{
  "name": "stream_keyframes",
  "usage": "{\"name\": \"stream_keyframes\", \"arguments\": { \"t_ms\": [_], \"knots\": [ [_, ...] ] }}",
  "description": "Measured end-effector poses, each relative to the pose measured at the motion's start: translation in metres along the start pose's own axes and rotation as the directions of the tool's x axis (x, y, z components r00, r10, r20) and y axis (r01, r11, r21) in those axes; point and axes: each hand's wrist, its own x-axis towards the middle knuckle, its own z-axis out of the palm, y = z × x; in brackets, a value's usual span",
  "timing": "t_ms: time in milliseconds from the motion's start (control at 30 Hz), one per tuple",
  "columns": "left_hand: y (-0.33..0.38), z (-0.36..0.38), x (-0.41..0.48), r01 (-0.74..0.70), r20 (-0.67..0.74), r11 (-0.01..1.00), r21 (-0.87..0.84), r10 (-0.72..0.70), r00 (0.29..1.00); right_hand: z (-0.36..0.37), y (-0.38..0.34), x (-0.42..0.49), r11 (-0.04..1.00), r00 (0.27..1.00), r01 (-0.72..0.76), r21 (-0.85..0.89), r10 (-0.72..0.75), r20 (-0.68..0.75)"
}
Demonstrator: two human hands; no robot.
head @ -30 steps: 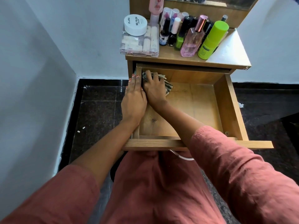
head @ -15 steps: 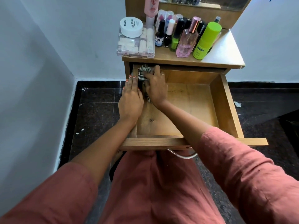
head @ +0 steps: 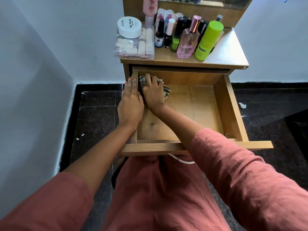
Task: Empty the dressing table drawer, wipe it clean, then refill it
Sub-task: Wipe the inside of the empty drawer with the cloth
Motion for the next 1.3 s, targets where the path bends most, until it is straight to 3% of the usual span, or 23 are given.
{"name": "stream_keyframes", "arguments": {
  "t_ms": [333,533,600,700,767,800,933,1033,1167,1300],
  "knots": [
    [0.000,0.000,-0.003,-0.012,-0.014,1.000,-0.007,0.012,1.000,-0.008,0.010,0.002,0.997,0.994,0.004,0.074,-0.012,0.108],
    [0.000,-0.001,-0.002,-0.016,-0.006,1.000,-0.010,0.016,1.000,-0.001,0.025,-0.006,0.945,0.983,0.085,0.315,-0.131,0.129],
    [0.000,-0.002,-0.002,-0.017,-0.004,1.000,-0.005,0.017,1.000,-0.003,0.029,-0.010,0.869,0.987,0.045,0.492,-0.116,0.115],
    [0.001,-0.002,-0.002,-0.009,-0.001,1.000,-0.016,0.009,1.000,-0.018,0.031,-0.016,0.607,0.991,-0.131,0.784,0.067,0.113],
    [0.001,-0.003,-0.002,-0.003,-0.002,1.000,-0.020,0.003,1.000,-0.028,0.028,-0.018,0.467,0.980,-0.162,0.869,0.181,0.085],
    [0.001,-0.003,-0.002,-0.002,-0.003,1.000,-0.023,0.002,1.000,-0.033,0.025,-0.017,0.449,0.976,-0.135,0.883,0.213,0.041],
    [0.002,-0.003,-0.003,-0.005,-0.001,1.000,-0.030,0.005,1.000,-0.046,0.013,-0.007,0.600,0.959,0.066,0.797,0.182,-0.216],
    [0.003,-0.003,-0.004,0.005,0.010,1.000,-0.024,-0.005,1.000,-0.047,0.007,0.003,0.676,0.962,0.085,0.732,0.136,-0.238],
    [0.002,-0.007,-0.004,0.017,0.007,1.000,-0.012,-0.017,1.000,-0.056,0.007,0.016,0.745,0.995,-0.102,0.659,0.080,0.064],
    [0.001,-0.016,-0.004,-0.005,0.043,1.000,-0.020,0.006,0.999,-0.059,0.014,0.019,0.817,0.981,-0.088,0.569,-0.029,0.193]
  ]
}}
